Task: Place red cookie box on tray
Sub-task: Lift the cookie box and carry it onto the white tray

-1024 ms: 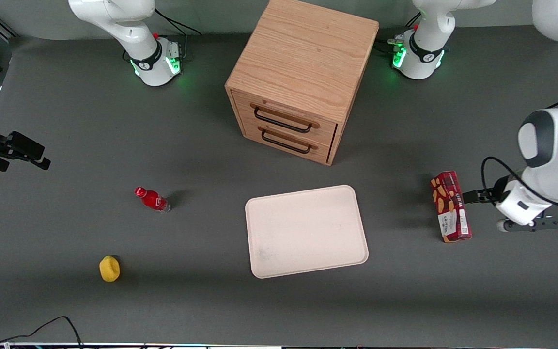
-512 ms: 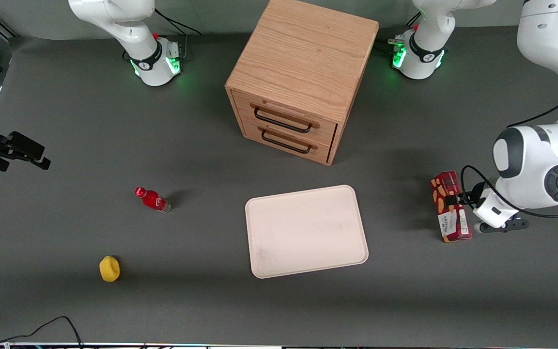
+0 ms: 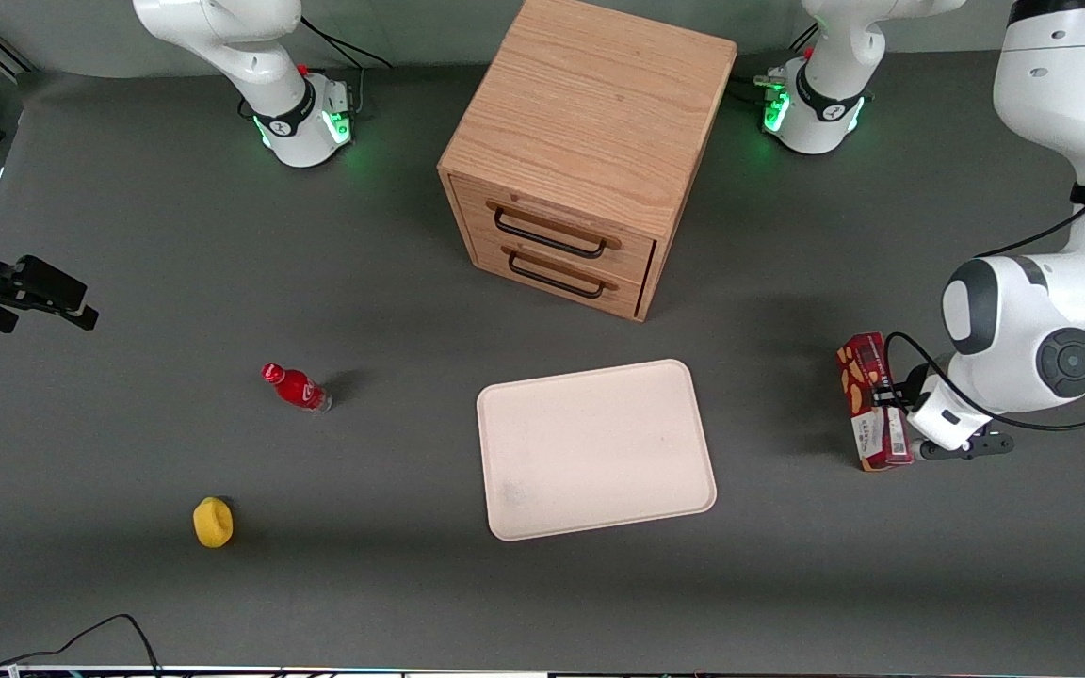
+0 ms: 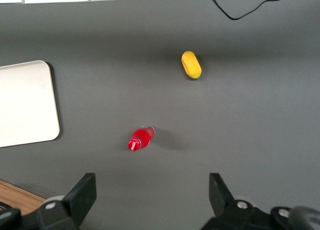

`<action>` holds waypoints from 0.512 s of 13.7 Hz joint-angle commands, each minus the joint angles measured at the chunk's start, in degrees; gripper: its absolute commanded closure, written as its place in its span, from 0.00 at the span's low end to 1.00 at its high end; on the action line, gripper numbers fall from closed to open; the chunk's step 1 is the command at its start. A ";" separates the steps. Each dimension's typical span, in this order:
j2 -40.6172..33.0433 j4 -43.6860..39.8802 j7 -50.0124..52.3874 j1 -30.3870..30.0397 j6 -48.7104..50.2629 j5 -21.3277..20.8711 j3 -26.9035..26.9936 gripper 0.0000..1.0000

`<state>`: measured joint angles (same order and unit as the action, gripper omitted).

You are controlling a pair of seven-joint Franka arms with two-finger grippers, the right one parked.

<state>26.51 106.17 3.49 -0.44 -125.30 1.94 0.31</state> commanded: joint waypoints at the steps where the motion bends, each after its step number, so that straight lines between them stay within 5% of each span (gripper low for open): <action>1: 0.12 -0.17 -0.41 0.88 -0.56 -0.01 0.39 1.00; 4: -0.40 -5.51 0.64 1.40 5.29 0.60 -0.48 1.00; 7: 0.73 -20.42 7.11 5.86 21.55 1.13 -1.45 1.00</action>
<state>26.38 95.91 5.17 1.47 -113.25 2.53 -1.29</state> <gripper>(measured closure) 0.938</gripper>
